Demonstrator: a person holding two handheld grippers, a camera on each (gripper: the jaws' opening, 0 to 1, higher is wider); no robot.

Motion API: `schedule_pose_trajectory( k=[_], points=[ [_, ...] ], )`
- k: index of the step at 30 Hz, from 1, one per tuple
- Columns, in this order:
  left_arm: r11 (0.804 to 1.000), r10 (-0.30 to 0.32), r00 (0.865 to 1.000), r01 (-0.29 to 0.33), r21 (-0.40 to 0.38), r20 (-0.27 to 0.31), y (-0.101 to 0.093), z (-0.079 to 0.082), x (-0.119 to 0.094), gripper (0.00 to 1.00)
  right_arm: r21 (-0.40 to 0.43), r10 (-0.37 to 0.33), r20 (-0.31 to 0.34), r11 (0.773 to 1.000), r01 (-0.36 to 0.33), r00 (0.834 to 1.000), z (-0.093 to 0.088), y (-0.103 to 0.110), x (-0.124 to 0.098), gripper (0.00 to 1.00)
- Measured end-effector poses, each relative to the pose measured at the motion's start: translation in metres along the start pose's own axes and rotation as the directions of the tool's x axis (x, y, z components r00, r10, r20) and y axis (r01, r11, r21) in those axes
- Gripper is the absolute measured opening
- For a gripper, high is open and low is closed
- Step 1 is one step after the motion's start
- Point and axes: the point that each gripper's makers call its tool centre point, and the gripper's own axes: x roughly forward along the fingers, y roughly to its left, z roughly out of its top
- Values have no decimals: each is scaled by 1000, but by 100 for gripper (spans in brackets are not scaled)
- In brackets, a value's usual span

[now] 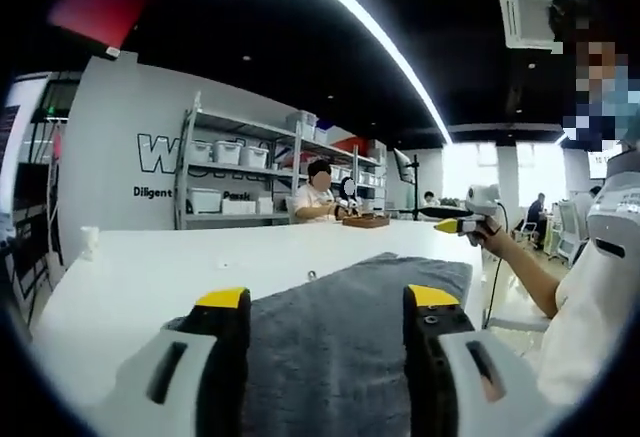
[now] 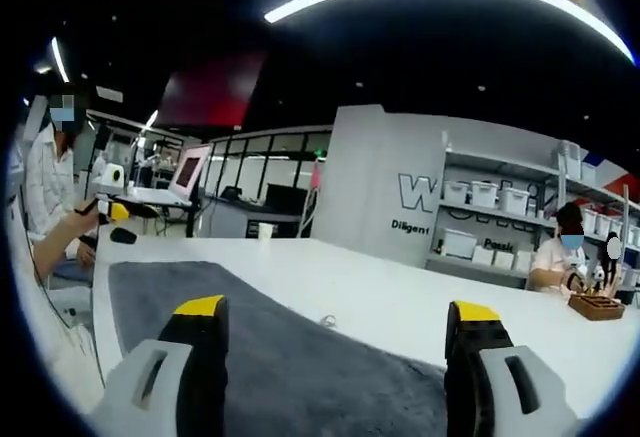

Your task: Open the folded towel by lifting each exposed corner and separating the folded layers until the towel lies flat within the target outline without major curled edges

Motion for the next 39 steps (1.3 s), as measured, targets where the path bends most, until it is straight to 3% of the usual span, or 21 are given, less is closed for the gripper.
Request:
schedule_pose_trajectory(
  k=[6,12,18,20,21,25,28,33,36,39],
  points=[
    [995,47,997,-52,81,59,-5,19,-1,70,-47,2,47,999,1,999,11,20,-1,87],
    [995,38,990,-50,84,136,-15,37,-8,74,-52,26,53,998,-23,998,17,36,0,90],
    [993,42,990,-56,103,135,-22,34,-7,76,-55,9,89,998,-4,996,29,41,-6,94],
    [993,47,989,-62,105,142,-25,33,-5,79,-86,-67,92,993,75,994,31,31,-11,99],
    [992,49,989,-65,107,139,-26,31,-4,80,-88,-68,94,993,76,993,33,33,-12,99],
    [991,44,991,-59,119,129,-30,29,-4,76,-77,-59,130,995,69,990,35,40,-18,99],
    [982,80,985,-104,159,151,-29,34,-7,80,-89,-49,134,994,61,990,32,46,-16,99],
    [976,96,978,-128,176,185,-31,41,-10,85,-85,-24,140,996,36,990,28,58,-13,99],
    [973,104,977,-139,184,186,-30,38,-9,87,-92,-25,139,995,38,990,24,61,-11,99],
    [974,95,979,-128,185,178,-31,33,-7,89,-61,10,126,998,-2,992,17,67,-8,96]
  ],
)
